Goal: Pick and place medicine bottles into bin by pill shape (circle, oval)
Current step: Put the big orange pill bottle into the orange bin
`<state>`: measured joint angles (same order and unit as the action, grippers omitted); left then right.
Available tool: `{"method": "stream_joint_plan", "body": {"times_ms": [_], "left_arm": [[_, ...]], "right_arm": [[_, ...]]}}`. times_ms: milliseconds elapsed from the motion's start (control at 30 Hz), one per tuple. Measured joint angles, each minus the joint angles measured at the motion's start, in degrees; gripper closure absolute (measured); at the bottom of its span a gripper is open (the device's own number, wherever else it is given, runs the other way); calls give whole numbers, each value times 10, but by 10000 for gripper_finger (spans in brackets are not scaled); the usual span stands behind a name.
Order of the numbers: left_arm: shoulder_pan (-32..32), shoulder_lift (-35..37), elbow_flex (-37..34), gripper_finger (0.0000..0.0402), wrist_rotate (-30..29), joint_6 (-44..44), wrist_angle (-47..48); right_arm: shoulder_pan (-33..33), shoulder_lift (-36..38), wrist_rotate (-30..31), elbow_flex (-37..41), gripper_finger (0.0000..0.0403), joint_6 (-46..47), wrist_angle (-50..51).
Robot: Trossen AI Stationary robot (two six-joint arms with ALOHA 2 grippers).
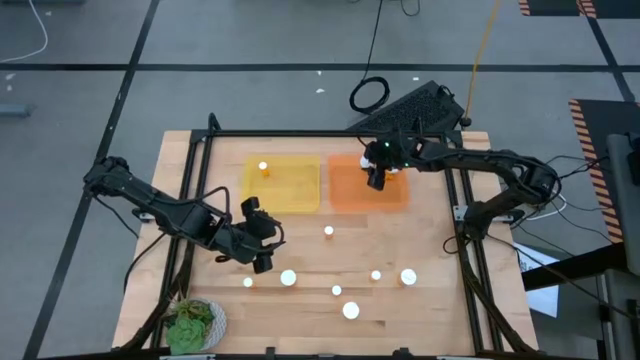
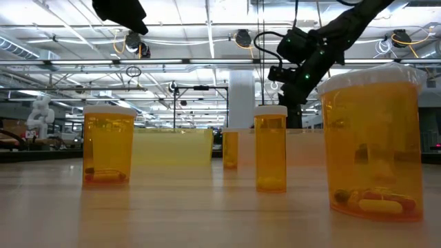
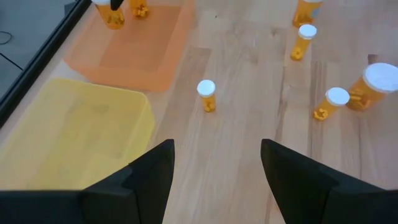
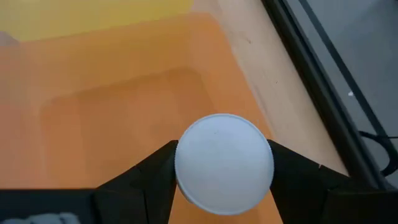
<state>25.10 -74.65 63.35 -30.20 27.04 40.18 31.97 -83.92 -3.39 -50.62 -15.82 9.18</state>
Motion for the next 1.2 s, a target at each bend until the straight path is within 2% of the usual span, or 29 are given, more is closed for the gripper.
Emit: {"method": "stream_joint_plan", "body": {"times_ms": [133, 667, 867, 1200], "left_arm": [[-1, 0, 0, 158, 0, -16, -2], [-20, 0, 0, 158, 0, -30, -4], [-19, 0, 0, 158, 0, -29, -4], [-19, 0, 0, 158, 1, -30, -9]], "right_arm": [[0, 0, -42, 25, 190, 6, -51], [22, 0, -39, 64, 190, 32, -88], [33, 0, -42, 88, 190, 46, -136], [33, -13, -44, 90, 190, 61, -137]]}}
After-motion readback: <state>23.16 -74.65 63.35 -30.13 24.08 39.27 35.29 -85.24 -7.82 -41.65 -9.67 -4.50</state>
